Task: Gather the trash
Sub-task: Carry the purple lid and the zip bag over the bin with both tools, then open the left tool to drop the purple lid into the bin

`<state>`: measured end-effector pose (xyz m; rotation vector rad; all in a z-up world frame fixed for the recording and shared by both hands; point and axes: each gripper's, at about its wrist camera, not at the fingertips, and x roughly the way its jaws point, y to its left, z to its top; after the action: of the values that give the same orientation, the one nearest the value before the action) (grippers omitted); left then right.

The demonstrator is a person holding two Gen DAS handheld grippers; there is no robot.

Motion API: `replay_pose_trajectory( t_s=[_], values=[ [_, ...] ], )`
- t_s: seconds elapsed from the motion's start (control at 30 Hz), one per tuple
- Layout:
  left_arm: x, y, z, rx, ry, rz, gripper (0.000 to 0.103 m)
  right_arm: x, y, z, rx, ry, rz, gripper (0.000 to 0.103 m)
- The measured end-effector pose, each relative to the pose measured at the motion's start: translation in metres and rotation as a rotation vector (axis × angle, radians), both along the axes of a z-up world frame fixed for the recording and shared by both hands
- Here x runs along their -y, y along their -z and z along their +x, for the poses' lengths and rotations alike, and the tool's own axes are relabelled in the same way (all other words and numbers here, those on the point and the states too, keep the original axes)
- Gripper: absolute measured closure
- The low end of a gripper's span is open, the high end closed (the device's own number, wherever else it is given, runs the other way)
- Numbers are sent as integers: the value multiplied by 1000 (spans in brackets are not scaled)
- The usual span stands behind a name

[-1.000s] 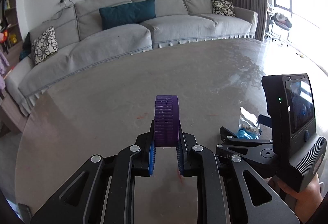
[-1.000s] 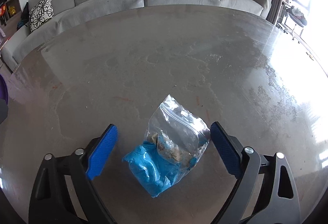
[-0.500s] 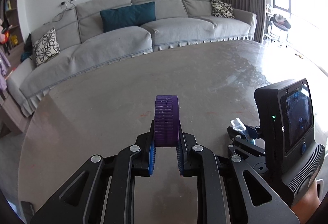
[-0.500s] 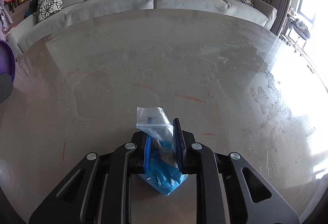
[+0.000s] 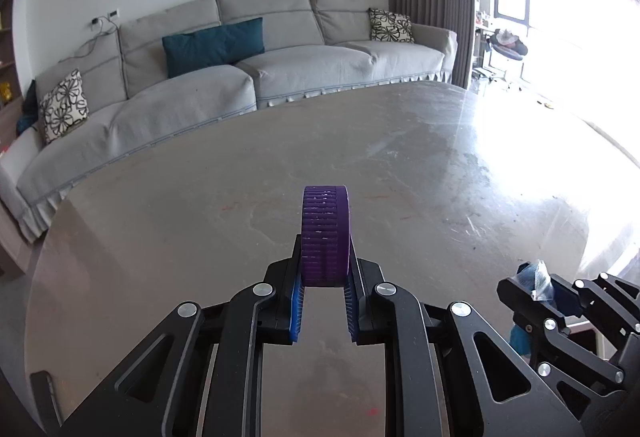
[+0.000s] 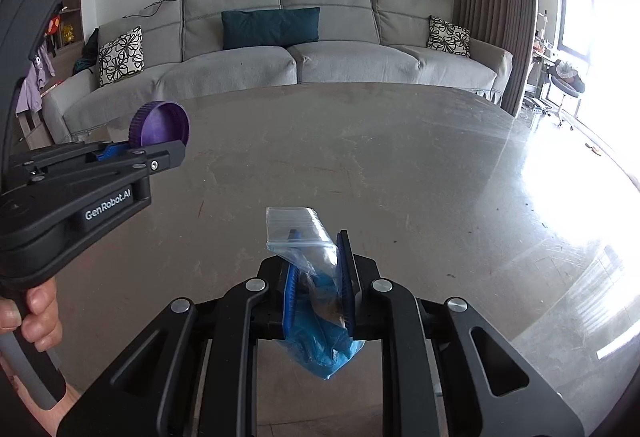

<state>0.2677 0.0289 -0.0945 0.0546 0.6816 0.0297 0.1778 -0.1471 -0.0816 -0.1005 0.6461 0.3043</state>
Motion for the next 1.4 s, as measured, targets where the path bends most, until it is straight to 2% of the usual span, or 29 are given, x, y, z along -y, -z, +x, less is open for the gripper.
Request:
replay_pose_trajectory(
  t_s=[0.23,0.53,0.7,1.03,1.2,1.4],
  values=[
    [67,6,-39,-12,136,-14,85,62,-18,-51,81,146,21,84],
    [175,28,-80,-51,334,-10,85,140,-9,-100,120,325,-1,84],
    [229,46,-100,-76,410,22,85,181,-1,-127,158,426,16,84],
    [308,87,-130,-157,556,51,85,240,44,-150,63,564,1,84],
    [333,113,-137,-210,603,72,85,252,61,-155,21,589,-23,84],
    [350,134,-130,-274,650,102,83,257,67,-148,-2,603,-33,84]
  ],
)
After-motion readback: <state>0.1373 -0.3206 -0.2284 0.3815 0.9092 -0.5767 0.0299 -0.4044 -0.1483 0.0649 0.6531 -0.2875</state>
